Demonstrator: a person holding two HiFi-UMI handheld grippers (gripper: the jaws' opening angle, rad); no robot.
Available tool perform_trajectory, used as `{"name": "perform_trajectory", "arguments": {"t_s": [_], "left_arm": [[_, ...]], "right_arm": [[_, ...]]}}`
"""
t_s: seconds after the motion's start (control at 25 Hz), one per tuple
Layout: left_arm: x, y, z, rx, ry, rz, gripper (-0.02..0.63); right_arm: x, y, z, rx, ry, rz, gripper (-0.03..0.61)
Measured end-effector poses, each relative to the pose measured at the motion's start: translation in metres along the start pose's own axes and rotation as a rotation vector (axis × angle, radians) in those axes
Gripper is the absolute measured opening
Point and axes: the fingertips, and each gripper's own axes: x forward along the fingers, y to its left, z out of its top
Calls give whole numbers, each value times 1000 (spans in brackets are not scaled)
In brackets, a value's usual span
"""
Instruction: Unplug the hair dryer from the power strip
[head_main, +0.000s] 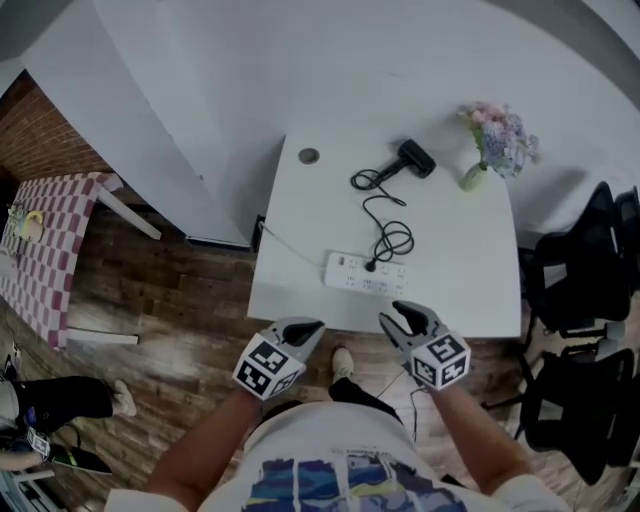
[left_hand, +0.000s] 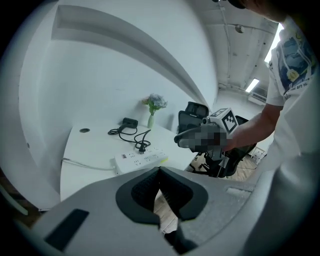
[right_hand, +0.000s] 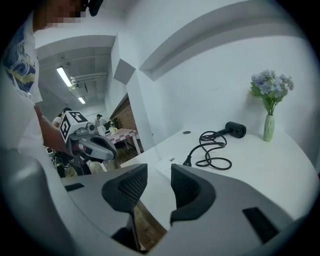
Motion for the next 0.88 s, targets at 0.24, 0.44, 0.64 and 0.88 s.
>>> {"name": "perform_trajectory", "arguments": {"t_s": [0.24, 0.44, 0.64, 0.88], "left_arm": [[41, 20, 7, 6, 40, 22, 3], [66, 39, 10, 12, 70, 38, 3], [90, 54, 7, 23, 115, 43, 3], [110, 63, 5, 35, 157, 33, 3]], "right_arm": [[26, -36, -5, 32, 21, 19, 135], [48, -56, -4, 40, 42, 39, 135], [69, -72, -3, 48, 61, 53, 135], [92, -80, -4, 58, 81, 80, 135]]}}
